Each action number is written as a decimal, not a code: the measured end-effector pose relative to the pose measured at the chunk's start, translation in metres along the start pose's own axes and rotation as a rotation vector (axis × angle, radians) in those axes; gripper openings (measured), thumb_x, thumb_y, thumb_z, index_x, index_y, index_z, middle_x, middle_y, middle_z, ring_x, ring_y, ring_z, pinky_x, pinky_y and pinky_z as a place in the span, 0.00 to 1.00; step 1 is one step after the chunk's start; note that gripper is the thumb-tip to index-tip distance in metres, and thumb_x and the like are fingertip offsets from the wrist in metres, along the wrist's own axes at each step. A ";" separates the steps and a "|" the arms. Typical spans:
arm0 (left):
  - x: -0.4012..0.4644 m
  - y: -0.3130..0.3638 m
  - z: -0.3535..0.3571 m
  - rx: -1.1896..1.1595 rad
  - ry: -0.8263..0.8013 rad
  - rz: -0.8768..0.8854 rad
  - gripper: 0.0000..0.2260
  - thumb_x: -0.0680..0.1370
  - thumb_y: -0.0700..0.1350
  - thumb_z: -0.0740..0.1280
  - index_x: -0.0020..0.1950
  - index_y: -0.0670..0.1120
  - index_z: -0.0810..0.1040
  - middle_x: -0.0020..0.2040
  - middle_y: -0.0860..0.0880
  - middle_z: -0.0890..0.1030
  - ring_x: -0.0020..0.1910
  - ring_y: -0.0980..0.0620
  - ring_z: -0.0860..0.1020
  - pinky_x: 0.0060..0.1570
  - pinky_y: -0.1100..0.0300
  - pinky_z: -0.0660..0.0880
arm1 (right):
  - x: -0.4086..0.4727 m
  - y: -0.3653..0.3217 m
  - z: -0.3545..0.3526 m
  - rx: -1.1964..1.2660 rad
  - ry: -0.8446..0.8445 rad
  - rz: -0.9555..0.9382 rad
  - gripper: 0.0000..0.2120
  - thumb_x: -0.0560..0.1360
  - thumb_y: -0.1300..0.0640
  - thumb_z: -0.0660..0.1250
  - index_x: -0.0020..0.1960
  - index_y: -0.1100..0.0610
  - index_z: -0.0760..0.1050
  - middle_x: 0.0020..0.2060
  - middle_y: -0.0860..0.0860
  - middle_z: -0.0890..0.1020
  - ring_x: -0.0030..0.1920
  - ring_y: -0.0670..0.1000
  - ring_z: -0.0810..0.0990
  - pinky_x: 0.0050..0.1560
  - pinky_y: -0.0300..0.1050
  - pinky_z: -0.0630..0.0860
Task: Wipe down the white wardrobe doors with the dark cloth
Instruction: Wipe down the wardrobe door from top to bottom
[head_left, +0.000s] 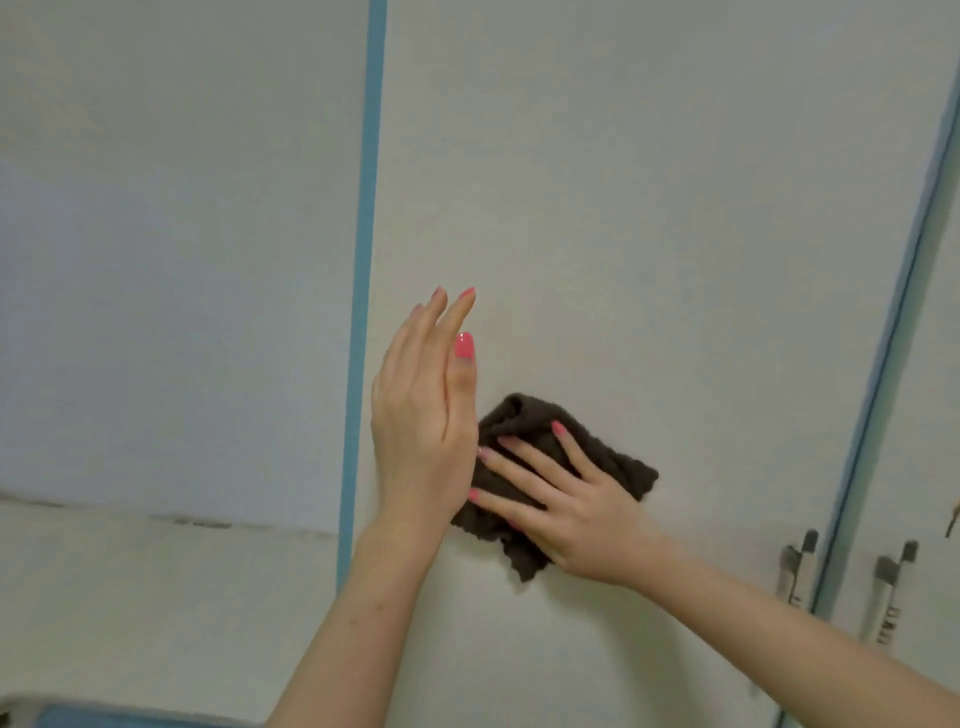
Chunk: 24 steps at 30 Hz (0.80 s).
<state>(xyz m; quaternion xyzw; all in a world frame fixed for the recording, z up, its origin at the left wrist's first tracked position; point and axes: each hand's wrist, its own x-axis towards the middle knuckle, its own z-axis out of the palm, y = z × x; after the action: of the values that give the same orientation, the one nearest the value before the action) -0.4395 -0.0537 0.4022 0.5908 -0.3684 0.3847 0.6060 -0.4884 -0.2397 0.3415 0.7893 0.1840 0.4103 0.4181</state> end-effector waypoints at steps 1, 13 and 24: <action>-0.002 0.001 0.002 -0.003 0.003 -0.012 0.20 0.81 0.53 0.47 0.70 0.55 0.68 0.72 0.56 0.68 0.73 0.59 0.61 0.71 0.59 0.59 | -0.011 -0.001 0.002 -0.010 -0.041 -0.074 0.26 0.78 0.57 0.56 0.75 0.48 0.61 0.75 0.53 0.61 0.75 0.55 0.58 0.74 0.61 0.51; -0.014 0.034 0.029 -0.017 0.015 -0.019 0.20 0.81 0.53 0.46 0.70 0.55 0.68 0.71 0.55 0.69 0.71 0.60 0.62 0.70 0.61 0.58 | -0.026 0.173 -0.060 -0.093 0.149 0.259 0.20 0.82 0.57 0.59 0.73 0.51 0.65 0.72 0.60 0.65 0.73 0.60 0.62 0.72 0.63 0.57; -0.038 0.037 0.047 0.007 -0.016 -0.066 0.20 0.81 0.54 0.48 0.69 0.56 0.69 0.71 0.54 0.70 0.71 0.60 0.63 0.70 0.61 0.59 | -0.114 0.141 -0.045 -0.105 -0.229 -0.395 0.28 0.78 0.57 0.54 0.77 0.46 0.53 0.76 0.52 0.54 0.77 0.54 0.50 0.75 0.60 0.45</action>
<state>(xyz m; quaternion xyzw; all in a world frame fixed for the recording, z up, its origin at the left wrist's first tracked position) -0.4885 -0.1016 0.3854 0.6079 -0.3523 0.3611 0.6131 -0.5996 -0.3712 0.4140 0.7566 0.2647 0.2375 0.5488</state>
